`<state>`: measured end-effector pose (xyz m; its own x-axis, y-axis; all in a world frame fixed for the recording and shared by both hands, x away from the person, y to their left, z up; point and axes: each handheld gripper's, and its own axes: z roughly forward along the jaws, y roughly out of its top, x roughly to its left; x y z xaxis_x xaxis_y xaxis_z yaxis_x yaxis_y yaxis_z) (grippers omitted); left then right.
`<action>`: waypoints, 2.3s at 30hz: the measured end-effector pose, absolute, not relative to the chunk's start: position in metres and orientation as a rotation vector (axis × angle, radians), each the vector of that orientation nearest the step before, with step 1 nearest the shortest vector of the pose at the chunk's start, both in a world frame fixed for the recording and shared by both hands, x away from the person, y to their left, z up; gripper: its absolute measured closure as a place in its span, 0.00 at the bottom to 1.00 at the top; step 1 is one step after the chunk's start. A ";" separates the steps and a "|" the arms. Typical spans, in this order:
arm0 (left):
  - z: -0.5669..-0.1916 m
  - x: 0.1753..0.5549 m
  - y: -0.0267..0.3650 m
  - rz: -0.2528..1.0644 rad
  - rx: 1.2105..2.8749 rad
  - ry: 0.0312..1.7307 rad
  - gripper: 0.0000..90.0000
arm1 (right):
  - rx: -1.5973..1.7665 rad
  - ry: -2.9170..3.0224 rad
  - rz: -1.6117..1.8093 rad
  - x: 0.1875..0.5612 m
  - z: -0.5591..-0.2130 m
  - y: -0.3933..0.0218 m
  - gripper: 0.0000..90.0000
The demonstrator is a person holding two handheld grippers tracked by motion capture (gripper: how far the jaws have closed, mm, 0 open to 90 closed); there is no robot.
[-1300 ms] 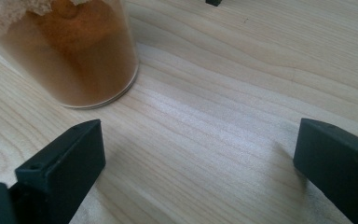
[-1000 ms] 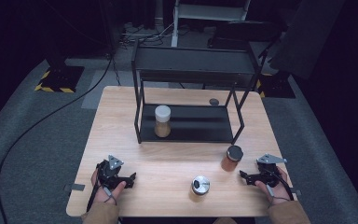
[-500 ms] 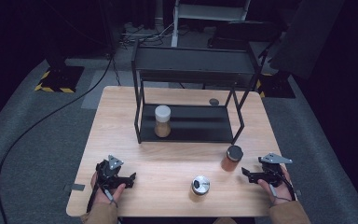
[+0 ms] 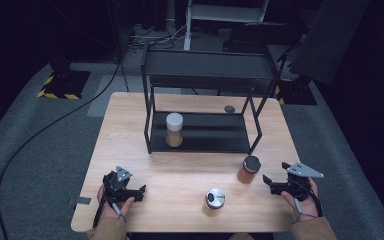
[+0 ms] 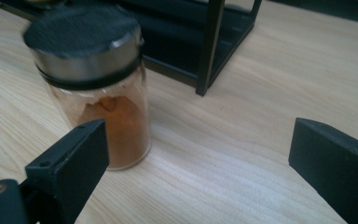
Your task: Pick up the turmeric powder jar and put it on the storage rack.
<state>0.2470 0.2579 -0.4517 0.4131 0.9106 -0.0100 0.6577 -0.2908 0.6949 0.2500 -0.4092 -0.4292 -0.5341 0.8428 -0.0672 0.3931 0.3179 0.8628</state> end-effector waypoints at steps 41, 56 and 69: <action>-0.452 0.247 0.256 0.526 2.043 1.336 0.00 | 0.781 2.160 1.390 0.258 -0.386 -0.361 0.06; -0.452 0.247 0.255 0.527 2.043 1.339 0.00 | 0.657 2.239 1.472 0.261 -0.388 -0.335 0.06; -0.452 0.247 0.255 0.527 2.041 1.340 0.00 | 0.556 2.298 1.536 0.256 -0.395 -0.312 0.05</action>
